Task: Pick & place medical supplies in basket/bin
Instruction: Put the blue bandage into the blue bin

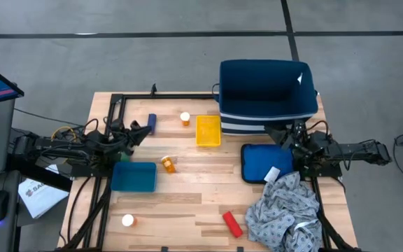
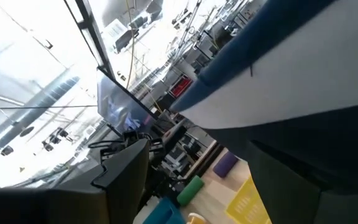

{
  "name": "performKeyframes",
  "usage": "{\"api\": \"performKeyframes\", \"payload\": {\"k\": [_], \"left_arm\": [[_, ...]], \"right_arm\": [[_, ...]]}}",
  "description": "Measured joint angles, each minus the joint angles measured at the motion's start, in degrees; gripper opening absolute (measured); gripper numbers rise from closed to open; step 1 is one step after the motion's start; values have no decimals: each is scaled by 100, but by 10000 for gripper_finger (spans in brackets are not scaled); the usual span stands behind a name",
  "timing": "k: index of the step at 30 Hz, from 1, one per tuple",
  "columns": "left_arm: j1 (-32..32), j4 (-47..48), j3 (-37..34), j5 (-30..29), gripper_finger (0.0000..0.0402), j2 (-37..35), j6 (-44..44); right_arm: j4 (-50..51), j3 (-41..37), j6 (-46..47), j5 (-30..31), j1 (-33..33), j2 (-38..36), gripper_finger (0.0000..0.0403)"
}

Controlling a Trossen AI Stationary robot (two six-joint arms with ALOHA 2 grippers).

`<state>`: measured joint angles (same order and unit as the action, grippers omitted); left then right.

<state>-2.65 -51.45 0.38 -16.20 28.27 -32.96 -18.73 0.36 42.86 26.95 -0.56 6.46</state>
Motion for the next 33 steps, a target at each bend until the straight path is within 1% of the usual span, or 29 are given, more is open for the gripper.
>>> {"api": "performKeyframes", "payload": {"k": [3, 7, 11, 13, 16, 20, 22, 23, 25, 28, 31, 33], "left_arm": [[0, -1, -1, -245, 49, 0, 113], [0, 83, -1, -809, 61, 0, 136], [0, 262, 0, -1034, 89, 2, 370], [0, 261, 0, -1142, 108, 2, 441], [0, 302, 38, -1396, 139, 1, 618], [0, 349, 156, -1854, 179, 2, 1036], [0, 606, 311, -2140, 197, 0, 1268], [0, 840, 419, -2232, 204, 0, 1385], [0, 1618, 740, -2331, 218, 2, 1516], [0, 3439, 1468, -2431, 234, 60, 1526], [-22, 5459, 2305, -2791, 244, 330, 1068], [-181, 6729, 2820, -2854, 247, 618, 401]], "right_arm": [[-22, 0, 188, -1, 2, 0, 266], [-34, 0, 642, -13, 0, -20, 266], [-15, 0, 1196, -96, 0, -11, 266], [-47, 2, 1267, -154, 3, -11, 266], [1, 45, 1152, -156, 16, -9, 266], [-36, 250, 549, -154, 15, -11, 266], [-10, 349, 173, -147, 15, -9, 266], [-12, 404, 3, -129, 15, -9, 266], [13, 507, -245, -32, 15, -11, 266], [88, 623, -430, 162, 6, -9, 266], [248, 714, -472, 199, 2, -11, 266], [382, 765, -417, 200, 2, -9, 266]]}}
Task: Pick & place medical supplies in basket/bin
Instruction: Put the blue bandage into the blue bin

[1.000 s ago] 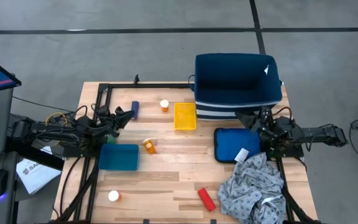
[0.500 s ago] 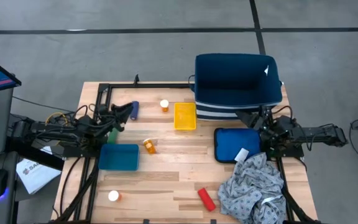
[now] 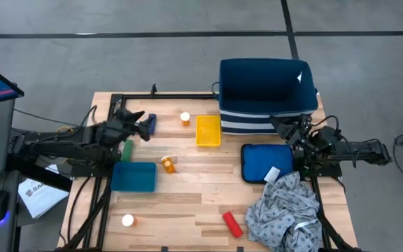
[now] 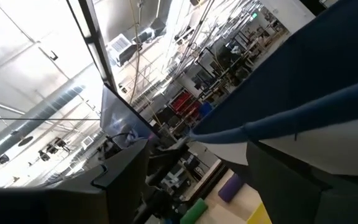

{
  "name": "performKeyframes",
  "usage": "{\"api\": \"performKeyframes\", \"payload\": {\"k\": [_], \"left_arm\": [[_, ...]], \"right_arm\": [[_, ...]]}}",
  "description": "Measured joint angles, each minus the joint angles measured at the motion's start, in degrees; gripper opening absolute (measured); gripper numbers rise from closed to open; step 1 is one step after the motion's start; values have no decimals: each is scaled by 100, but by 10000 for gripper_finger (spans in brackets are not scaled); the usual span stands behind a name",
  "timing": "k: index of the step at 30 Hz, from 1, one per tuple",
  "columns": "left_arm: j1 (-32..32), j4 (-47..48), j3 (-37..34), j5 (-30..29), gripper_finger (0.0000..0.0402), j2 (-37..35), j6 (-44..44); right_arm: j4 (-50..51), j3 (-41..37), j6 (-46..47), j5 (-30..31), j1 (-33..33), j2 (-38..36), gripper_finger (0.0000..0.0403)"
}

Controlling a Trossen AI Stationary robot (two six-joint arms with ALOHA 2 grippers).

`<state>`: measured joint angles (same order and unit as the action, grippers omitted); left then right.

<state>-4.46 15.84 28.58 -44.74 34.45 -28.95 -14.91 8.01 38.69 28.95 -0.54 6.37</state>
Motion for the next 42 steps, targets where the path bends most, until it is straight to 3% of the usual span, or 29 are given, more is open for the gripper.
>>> {"api": "performKeyframes", "payload": {"k": [2, 5, 8, 10, 13, 17, 22, 27, 32, 36, 42], "left_arm": [[-309, 1175, 449, 197, 248, 342, -868], [-898, 2336, 847, 1084, 248, 1015, -1622], [-1354, 2551, 887, 1987, 248, 1744, -1637], [-1516, 2416, 889, 2248, 248, 2172, -1634], [-1583, 2248, 891, 2286, 248, 2668, -1563], [-1579, 2136, 891, 2297, 248, 2799, -1527], [-1579, 2203, 891, 2248, 248, 2526, -1484], [-1579, 2382, 891, 2200, 248, 2147, -1479], [-1579, 2527, 891, 2150, 248, 1848, -1468], [-1579, 2566, 891, 2084, 248, 1728, -1336], [-1593, 2574, 891, 1968, 248, 1805, -1331]], "right_arm": [[6, 22, 12, 9, 0, -2, 266], [49, 22, 9, 61, 2, 0, 266], [58, 22, 12, 87, 2, 0, 266], [30, 22, 14, 89, 29, 0, 266], [-148, 22, 32, 77, 165, 0, 266], [-379, 22, 97, 73, 467, -1, 265], [-504, 24, 295, 59, 967, 0, 256], [-573, 24, 927, -327, 1654, 45, 242], [-1793, 68, 1130, -269, 2427, 386, 226], [-2641, 696, 323, -50, 2860, 969, 222], [-2492, 2473, -1909, -44, 3054, 1776, 233]]}}
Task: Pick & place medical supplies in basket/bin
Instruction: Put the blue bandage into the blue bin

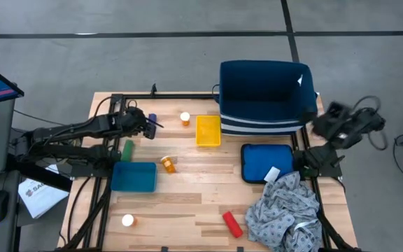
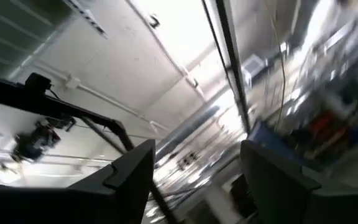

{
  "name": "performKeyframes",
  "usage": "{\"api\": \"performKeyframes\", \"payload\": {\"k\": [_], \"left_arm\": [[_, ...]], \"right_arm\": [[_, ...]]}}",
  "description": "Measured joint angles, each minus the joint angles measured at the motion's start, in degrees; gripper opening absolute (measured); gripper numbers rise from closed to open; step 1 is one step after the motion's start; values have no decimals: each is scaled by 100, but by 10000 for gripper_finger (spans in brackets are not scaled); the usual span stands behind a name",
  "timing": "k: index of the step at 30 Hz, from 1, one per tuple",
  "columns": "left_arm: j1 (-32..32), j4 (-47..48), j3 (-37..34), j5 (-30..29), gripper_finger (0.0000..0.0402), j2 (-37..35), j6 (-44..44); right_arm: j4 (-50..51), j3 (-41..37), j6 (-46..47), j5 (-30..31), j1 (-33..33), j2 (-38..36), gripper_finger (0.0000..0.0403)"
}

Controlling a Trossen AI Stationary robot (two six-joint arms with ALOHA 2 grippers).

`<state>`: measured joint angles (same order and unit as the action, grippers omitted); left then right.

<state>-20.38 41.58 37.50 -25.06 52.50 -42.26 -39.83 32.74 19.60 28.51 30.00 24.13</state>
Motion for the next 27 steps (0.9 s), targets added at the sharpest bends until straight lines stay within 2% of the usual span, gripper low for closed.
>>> {"api": "performKeyframes", "payload": {"k": [2, 6, 10, 14, 19, 27], "left_arm": [[-41, 5, 0, -4, 248, 81, -2], [-328, 3, 0, 109, 248, 297, -235], [-622, 11, 0, 349, 248, 647, -268], [-671, -47, -2, 279, 248, 1036, -159], [-653, -451, -2, 262, 248, 1400, -153], [-656, -604, -2, 262, 248, 2123, -362]], "right_arm": [[515, 732, -656, 6, 34, 209, 235], [2369, 2273, -1339, 75, 157, 685, 235], [4262, 3699, -1417, 230, 236, 1299, 235], [5451, 4784, -1425, 360, 208, 1802, 235], [6001, 5403, -1426, 499, 170, 2063, 235], [6061, 5470, -1512, 627, 170, 2084, 235]]}}
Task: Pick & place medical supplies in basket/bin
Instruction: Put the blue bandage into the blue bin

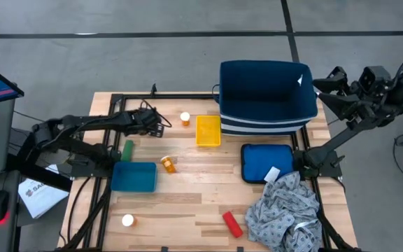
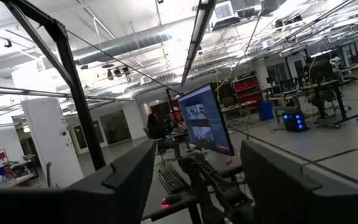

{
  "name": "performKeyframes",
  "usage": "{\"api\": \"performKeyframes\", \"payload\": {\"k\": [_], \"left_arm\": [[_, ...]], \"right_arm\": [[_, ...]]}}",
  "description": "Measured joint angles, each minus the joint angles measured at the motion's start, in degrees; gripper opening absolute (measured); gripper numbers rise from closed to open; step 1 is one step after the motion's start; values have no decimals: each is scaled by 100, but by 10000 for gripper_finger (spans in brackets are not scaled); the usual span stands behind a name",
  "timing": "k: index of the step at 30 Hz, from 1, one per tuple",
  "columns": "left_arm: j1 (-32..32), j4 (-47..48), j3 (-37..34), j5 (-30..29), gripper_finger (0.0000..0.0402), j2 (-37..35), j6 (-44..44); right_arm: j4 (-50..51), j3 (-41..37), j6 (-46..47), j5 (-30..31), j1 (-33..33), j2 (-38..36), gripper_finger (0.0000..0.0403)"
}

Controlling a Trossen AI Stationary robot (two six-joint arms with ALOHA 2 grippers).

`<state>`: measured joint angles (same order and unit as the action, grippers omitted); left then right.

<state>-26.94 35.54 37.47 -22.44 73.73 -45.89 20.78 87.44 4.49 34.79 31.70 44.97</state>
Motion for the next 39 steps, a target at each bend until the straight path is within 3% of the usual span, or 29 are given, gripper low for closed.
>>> {"api": "performKeyframes", "payload": {"k": [15, 30, 39], "left_arm": [[0, -329, 0, -138, 240, 868, -418], [1, -386, -2, -155, 141, 787, -416], [2, -382, -2, -157, 108, 770, -409]], "right_arm": [[0, 0, 0, 0, 0, 42, 235], [42, -2, 0, -1, 0, 39, 235], [117, -2, 0, -1, 0, 39, 235]]}}
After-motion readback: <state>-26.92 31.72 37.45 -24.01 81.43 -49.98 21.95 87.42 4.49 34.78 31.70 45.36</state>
